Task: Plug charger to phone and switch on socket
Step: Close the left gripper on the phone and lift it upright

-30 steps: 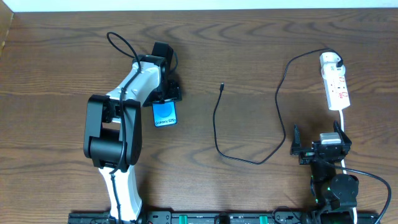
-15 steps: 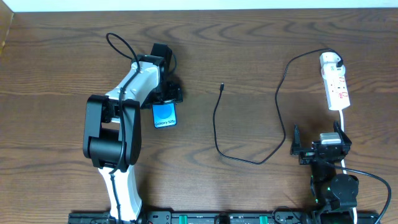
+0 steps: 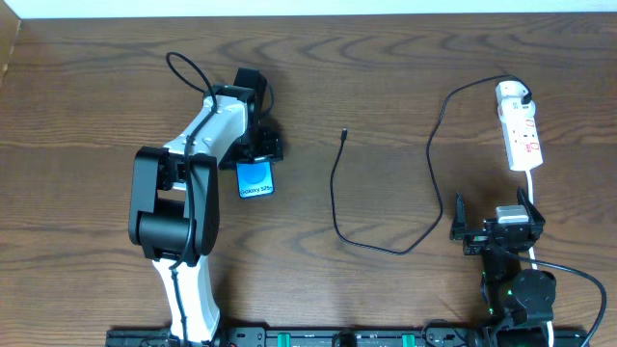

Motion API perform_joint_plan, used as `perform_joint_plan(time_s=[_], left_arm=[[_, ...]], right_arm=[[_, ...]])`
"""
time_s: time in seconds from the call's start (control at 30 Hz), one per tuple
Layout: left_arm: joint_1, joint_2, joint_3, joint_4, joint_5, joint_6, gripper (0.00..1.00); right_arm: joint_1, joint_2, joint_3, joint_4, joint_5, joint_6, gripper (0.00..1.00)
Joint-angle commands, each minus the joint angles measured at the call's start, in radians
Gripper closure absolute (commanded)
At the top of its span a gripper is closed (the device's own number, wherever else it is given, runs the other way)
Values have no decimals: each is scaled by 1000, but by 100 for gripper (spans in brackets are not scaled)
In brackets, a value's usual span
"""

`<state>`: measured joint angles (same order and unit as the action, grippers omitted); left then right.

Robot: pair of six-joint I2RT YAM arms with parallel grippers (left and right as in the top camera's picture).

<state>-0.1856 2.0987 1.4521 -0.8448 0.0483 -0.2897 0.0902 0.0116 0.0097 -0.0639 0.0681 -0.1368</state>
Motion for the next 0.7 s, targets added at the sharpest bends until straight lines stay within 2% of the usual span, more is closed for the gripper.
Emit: perform_joint_plan(time_s=[0.0,0.67], left_arm=[[-2,79,-59,-6,-14,34,13],[-2,79,-59,18,-14,32,13]], right_arm=[[7,-6,-5,-2,8,-7,1],[7,-6,-5,-2,8,-7,1]])
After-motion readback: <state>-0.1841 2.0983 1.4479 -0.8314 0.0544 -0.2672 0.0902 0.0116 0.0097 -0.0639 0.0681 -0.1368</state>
